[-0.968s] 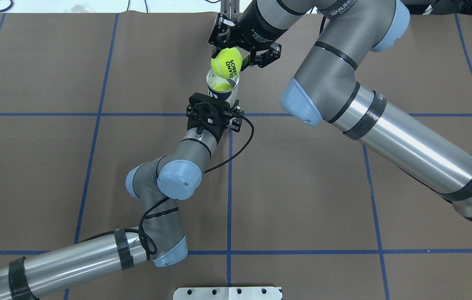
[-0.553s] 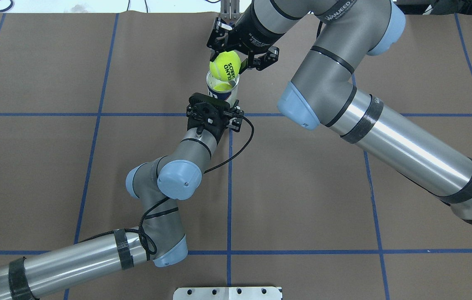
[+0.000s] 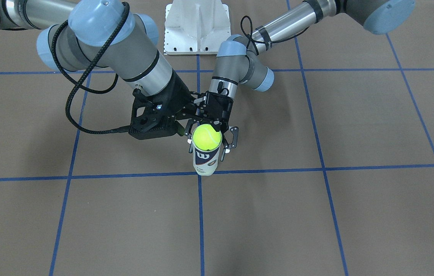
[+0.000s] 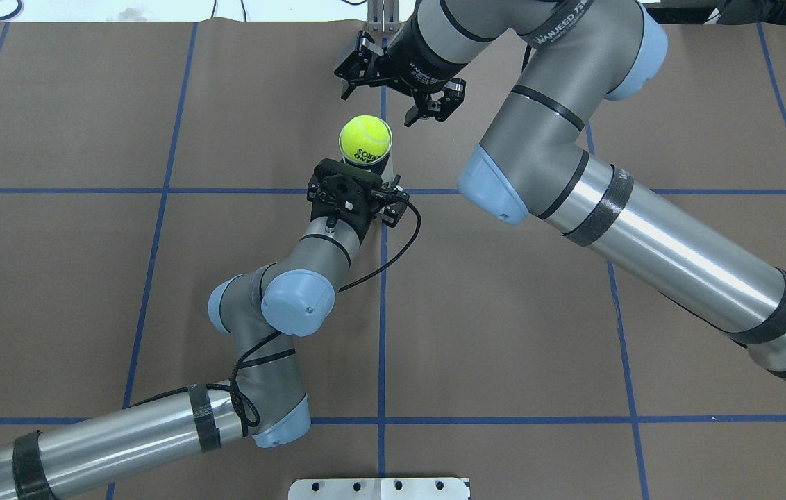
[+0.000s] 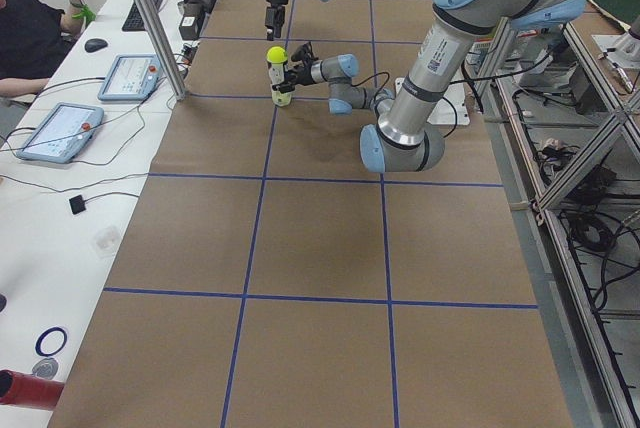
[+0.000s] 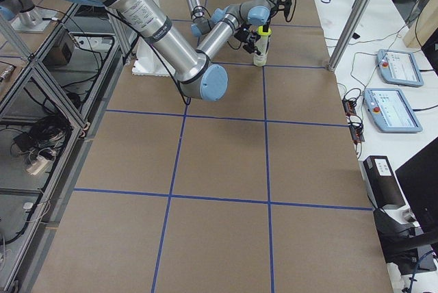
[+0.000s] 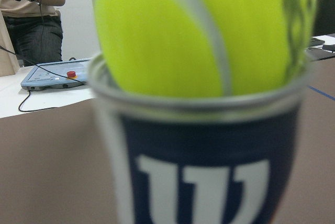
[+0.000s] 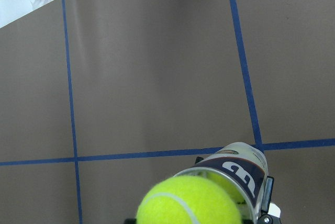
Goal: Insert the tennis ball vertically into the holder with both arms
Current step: 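Lower the ball into the can's open top with the right gripper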
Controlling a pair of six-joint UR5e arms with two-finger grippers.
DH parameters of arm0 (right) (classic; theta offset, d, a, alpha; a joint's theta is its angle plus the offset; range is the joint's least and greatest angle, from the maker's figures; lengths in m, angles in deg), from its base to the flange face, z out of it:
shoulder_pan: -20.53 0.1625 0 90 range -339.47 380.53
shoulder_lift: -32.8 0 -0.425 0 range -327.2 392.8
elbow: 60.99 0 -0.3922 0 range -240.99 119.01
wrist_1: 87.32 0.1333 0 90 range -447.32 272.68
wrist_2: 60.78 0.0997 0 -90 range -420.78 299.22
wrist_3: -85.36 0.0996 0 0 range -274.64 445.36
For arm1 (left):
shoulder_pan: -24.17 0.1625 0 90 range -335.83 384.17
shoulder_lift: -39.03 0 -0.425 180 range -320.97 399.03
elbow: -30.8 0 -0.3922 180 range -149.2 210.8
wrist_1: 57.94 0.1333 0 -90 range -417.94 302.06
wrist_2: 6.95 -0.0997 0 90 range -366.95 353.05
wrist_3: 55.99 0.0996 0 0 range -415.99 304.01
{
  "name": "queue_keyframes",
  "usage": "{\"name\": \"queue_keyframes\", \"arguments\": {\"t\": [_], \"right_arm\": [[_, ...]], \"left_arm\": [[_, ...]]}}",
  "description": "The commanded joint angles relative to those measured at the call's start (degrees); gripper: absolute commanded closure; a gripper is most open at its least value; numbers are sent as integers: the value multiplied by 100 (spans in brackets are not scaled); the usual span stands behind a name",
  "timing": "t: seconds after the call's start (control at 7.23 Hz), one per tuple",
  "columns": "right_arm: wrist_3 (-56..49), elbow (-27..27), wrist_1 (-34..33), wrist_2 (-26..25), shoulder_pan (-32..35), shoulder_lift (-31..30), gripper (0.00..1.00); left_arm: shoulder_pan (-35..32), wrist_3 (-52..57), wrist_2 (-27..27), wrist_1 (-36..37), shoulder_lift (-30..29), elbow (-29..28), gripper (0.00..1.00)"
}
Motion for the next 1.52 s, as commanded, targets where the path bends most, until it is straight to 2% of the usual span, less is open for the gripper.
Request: {"name": "queue_keyframes", "arguments": {"t": [0.0,0.28,0.41,0.69,1.11,1.38], "right_arm": [[-4,13,0,-8,-3,-1,1],[-4,13,0,-8,-3,-1,1],[4,21,0,-8,-3,25,7],[5,153,61,36,24,34,100],[-83,136,70,-43,-29,-1,100],[-145,48,70,-366,-221,-62,100]], "left_arm": [[8,-12,0,2,0,0,0],[8,-12,0,2,0,0,0],[8,-3,0,2,-9,0,0],[8,-3,0,2,-18,0,0],[8,-3,0,10,-9,0,0],[8,6,0,19,0,0,0]]}}
